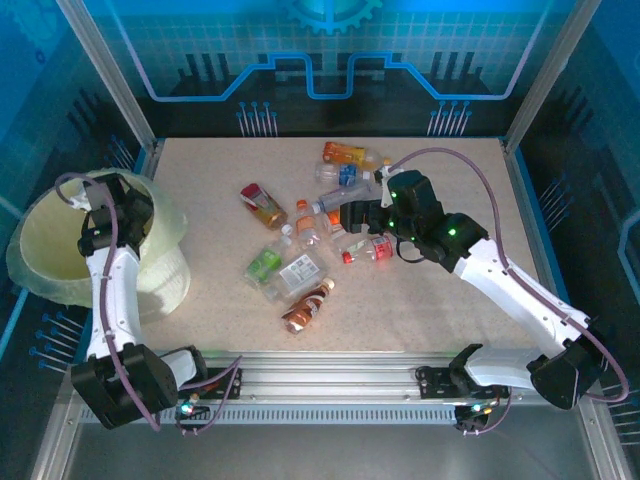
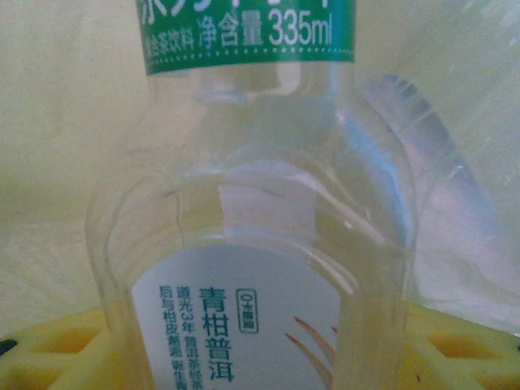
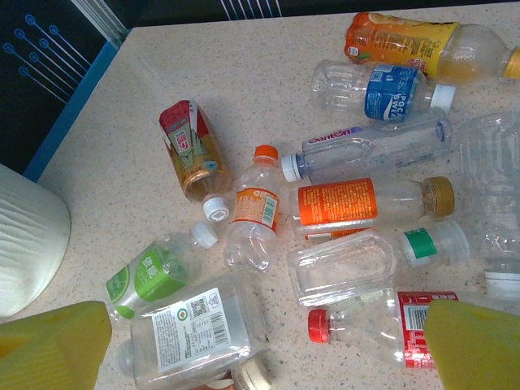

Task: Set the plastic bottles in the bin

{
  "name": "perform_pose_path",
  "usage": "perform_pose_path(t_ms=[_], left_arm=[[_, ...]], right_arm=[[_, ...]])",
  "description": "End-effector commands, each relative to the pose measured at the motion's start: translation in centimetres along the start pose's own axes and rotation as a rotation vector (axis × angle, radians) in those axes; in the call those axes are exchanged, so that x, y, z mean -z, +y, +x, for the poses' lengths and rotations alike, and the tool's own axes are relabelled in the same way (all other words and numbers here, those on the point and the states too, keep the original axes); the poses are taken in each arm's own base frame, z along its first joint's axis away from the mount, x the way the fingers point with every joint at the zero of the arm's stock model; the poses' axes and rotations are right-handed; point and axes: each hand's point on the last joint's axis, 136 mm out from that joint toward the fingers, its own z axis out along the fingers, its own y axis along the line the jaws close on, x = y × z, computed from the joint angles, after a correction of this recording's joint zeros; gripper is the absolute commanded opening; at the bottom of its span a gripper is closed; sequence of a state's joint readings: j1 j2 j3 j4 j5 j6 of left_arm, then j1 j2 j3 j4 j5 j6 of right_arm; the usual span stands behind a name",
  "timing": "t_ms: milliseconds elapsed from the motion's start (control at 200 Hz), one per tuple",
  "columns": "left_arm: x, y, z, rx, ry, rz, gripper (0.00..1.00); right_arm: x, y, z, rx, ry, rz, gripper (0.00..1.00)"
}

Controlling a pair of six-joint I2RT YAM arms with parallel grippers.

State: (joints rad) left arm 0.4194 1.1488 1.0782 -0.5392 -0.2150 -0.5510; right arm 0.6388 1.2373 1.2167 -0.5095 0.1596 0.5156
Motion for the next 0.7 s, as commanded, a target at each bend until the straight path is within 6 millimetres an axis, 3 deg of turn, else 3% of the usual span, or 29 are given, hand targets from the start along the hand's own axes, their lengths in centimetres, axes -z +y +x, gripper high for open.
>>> perform_pose_path(t_ms=[0,100,430,695], left_arm=[[-0.1,-0.4,0.4,0.004,0.002,0.028,0.66],[0.1,-0.3,0.5,0.010,-0.003,0.033,0.68],[0.9,-0.3,0.6,-0.010,0.017,0.038,0.86],[4.7,-1.2,-0.6,-0.040,-0.021,0.105,0.97]], right_arm=[[0.4,-0.6,0.5,0.001,0.004,0.026,1.00],[0.2,-1.7,1.2,-0.024,0.015,0.066,1.00],[-0.2,-9.1,5.1,-0.319,0.046,0.263,1.00],[-0.1,-13.2,6.6,-0.542,0.027,0.314,1.00]])
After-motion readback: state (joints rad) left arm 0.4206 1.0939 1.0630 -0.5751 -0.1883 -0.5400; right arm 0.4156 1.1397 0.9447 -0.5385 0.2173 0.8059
